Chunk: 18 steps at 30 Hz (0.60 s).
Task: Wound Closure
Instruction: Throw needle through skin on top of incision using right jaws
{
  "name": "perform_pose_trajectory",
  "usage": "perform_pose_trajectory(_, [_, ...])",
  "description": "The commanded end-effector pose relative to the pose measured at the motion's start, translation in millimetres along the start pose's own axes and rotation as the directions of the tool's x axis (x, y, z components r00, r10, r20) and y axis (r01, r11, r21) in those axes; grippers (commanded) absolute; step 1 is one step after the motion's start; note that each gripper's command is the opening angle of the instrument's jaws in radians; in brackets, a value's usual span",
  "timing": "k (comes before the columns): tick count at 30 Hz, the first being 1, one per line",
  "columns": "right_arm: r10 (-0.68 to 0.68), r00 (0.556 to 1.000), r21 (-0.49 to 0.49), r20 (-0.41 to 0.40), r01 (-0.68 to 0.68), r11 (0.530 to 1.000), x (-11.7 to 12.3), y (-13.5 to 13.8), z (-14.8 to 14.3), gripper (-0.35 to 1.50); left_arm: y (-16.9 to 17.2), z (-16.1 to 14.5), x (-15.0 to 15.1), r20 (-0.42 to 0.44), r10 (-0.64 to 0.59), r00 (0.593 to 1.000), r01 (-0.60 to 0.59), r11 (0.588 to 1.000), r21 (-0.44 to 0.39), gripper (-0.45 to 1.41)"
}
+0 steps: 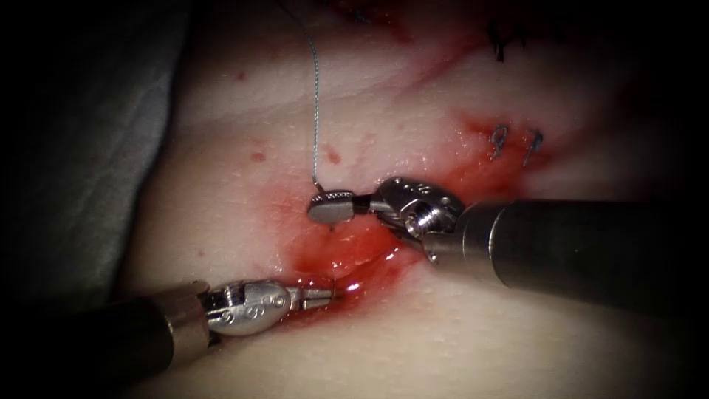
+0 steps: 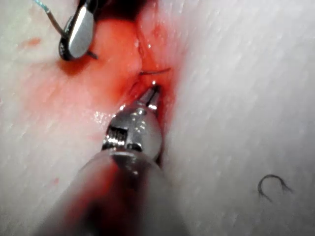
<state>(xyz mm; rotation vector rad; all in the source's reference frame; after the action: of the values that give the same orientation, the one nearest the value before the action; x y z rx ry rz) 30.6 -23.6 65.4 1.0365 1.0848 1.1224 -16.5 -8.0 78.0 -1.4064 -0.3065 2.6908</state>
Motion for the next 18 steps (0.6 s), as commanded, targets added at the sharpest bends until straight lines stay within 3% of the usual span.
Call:
perform_pose_trajectory(1, [0.037, 0.999, 0.004, 0.005, -0.037, 0.999, -0.8, 0.2, 0.9, -0.35, 0.3, 0.9, -0.2, -0.001, -0.001, 1.0, 0.001, 1.0, -0.002, 0.02])
perform_pose_trajectory(9, [0.151, 0.988, 0.017, 0.035, -0.152, 0.988, -2.2, -0.8, -0.1, -0.35, 0.3, 1.0, -0.2, -0.001, -0.001, 1.0, 0.001, 1.0, -0.002, 0.02])
perform_pose_trajectory(10, [0.155, 0.988, 0.024, -0.008, -0.155, 0.988, -1.8, -0.8, 0.0, -0.35, 0.3, 1.0, -0.2, -0.001, -0.001, 1.0, 0.001, 1.0, -0.002, 0.02])
perform_pose_trajectory(11, [0.164, 0.986, 0.031, -0.032, -0.163, 0.986, -1.5, -0.8, 0.0, -0.18, 0.3, 1.0, -0.2, -0.001, -0.001, 1.0, 0.001, 1.0, -0.002, 0.02])
perform_pose_trajectory(12, [0.121, 0.99, 0.041, -0.071, -0.118, 0.992, -1.0, -0.7, -0.1, 0.15, 0.3, 1.0, -0.2, -0.001, -0.001, 1.0, 0.001, 1.0, -0.002, 0.02])
perform_pose_trajectory(13, [0.064, 0.991, 0.054, -0.121, -0.057, 0.997, -0.1, -0.4, -0.1, 0.61, 0.2, 1.0, -0.2, -0.001, -0.002, 1.0, 0.002, 1.0, -0.002, 0.0])
perform_pose_trajectory(14, [0.038, 0.989, 0.06, -0.141, -0.03, 0.998, 0.3, -0.3, -0.2, 0.91, 0.2, 1.0, -0.1, -0.001, -0.002, 1.0, 0.002, 1.0, -0.002, 0.0])
perform_pose_trajectory(16, [-0.041, 0.981, 0.056, -0.19, 0.053, 0.997, 1.5, 0.1, -0.4, 1.2, 0.2, 0.9, -0.1, -0.002, -0.003, 1.0, 0.003, 1.0, -0.002, 0.0])
perform_pose_trajectory(18, [-0.105, 0.964, 0.026, -0.243, 0.115, 0.993, 3.1, 0.5, -1.0, 1.36, 0.1, 0.9, 0.0, -0.002, -0.003, 1.0, 0.003, 1.0, -0.004, -0.02])
